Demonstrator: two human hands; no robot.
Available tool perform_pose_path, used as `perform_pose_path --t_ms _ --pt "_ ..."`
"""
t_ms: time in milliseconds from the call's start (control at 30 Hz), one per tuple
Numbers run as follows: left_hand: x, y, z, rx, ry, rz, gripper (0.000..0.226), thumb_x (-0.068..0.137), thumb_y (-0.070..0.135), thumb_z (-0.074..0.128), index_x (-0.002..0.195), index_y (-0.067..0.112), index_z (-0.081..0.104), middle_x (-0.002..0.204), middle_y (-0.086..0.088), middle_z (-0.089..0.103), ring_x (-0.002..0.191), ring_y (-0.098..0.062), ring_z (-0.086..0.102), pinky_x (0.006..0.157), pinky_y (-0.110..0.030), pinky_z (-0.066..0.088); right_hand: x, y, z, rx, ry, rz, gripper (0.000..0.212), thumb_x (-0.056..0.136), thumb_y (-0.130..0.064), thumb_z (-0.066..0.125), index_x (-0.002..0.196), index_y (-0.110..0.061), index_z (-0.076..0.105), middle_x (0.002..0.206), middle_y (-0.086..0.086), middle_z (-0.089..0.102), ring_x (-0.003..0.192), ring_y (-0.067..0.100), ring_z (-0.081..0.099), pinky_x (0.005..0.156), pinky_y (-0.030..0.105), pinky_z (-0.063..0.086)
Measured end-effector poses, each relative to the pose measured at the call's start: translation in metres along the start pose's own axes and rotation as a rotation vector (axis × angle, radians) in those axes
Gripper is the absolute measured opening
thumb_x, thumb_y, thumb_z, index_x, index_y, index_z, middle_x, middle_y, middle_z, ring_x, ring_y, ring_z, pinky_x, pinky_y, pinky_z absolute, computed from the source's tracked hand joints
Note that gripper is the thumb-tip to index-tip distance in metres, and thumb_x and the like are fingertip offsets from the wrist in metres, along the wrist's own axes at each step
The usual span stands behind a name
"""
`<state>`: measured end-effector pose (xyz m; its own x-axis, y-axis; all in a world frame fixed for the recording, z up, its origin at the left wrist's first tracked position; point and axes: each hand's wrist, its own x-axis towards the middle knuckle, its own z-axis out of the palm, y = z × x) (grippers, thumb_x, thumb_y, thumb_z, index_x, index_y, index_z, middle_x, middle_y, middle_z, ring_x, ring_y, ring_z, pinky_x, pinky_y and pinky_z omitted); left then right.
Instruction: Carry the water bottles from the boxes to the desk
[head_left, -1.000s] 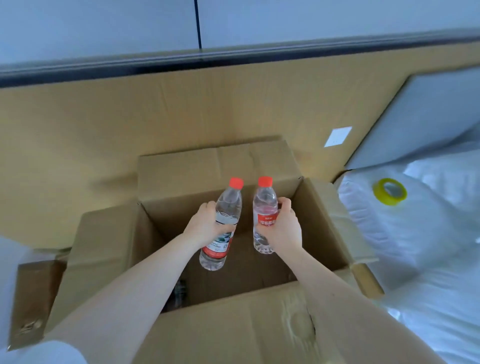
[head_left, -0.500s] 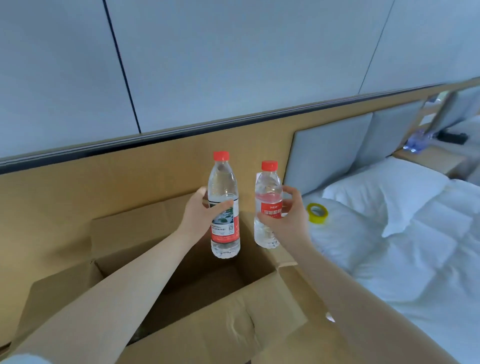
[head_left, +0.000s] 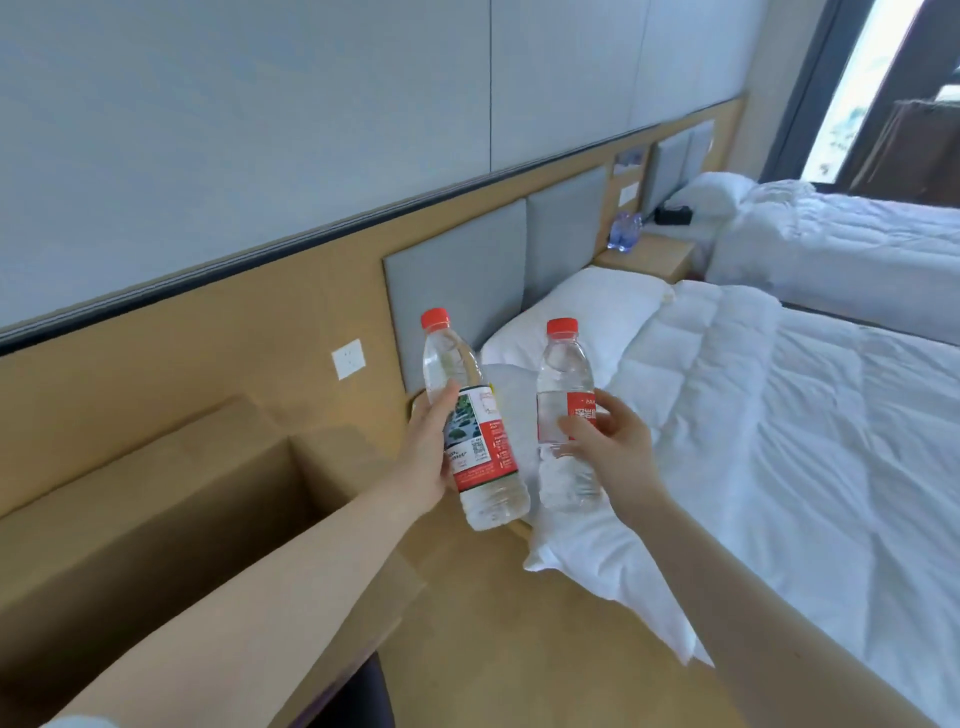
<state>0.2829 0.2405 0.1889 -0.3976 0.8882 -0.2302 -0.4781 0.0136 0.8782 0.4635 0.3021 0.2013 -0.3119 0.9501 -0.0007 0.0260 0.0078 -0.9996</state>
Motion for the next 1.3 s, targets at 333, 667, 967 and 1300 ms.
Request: perform_pose_path --t_ms 333,667,967,1300 --pt "-0.013 -0.078 0.111 0.084 -0.171 -0.284 0.079 0.072 0.064 0.063 0.129 0.009 0.053 0.094 -0.013 0.066 0.072 -0.024 0.067 0.071 -0.038 0.057 -0.051 0.003 -0.133 0.449 0.144 0.246 0.039 0.096 -0.044 0.045 0.09 -0.009 0.061 0.062 0.002 0.061 0.054 0.017 0.057 0.06 0.03 0.044" --pt "-0.026 -0.102 0.17 0.101 -0.597 -0.48 0.062 0.077 0.07 0.049 0.093 0.012 0.062 0.077 -0.011 0.066 0.063 -0.022 0.065 0.068 -0.034 0.056 -0.117 -0.014 -0.168 0.241 0.539 0.125 0.037 0.099 -0.042 0.046 0.088 -0.012 0.067 0.062 0.001 0.07 0.058 0.016 0.066 0.07 0.033 0.051" --pt "-0.06 -0.143 0.185 0.147 -0.834 -0.667 0.062 0.066 0.064 0.059 0.095 0.01 0.059 0.076 -0.01 0.063 0.062 -0.022 0.064 0.059 -0.03 0.057 -0.181 0.003 -0.17 0.132 0.835 0.145 0.026 0.098 -0.037 0.052 0.093 -0.014 0.063 0.076 0.002 0.067 0.071 0.021 0.065 0.082 0.038 0.05" --pt "-0.117 -0.178 0.249 0.291 -1.078 -0.665 0.067 0.066 0.068 0.059 0.099 0.009 0.061 0.085 -0.011 0.061 0.069 -0.023 0.063 0.063 -0.031 0.055 -0.247 -0.006 -0.212 0.111 1.034 0.089 0.021 0.097 -0.037 0.054 0.096 -0.018 0.061 0.083 -0.002 0.065 0.074 0.014 0.064 0.065 0.023 0.053"
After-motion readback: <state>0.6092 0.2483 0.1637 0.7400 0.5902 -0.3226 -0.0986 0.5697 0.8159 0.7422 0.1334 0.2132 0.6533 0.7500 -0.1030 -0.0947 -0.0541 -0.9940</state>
